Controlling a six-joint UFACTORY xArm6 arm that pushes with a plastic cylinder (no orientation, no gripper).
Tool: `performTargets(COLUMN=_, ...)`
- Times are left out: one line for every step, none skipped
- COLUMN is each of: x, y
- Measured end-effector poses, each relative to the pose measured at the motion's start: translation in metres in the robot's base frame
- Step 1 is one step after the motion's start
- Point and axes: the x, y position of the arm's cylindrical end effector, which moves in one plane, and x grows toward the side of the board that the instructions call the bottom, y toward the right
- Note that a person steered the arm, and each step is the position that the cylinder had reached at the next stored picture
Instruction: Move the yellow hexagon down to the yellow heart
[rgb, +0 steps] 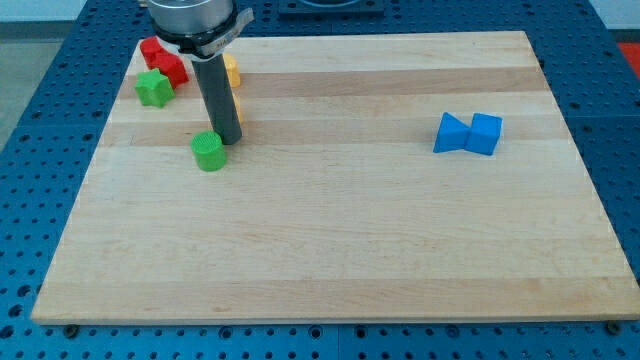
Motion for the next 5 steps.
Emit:
performTargets(x=-0.015, y=0.0)
performTargets(x=-0.037, y=0.0)
performTargets(x=-0.058, y=0.0)
performTargets(x=-0.066, y=0.0)
performTargets(x=-0.063, y=-0.002)
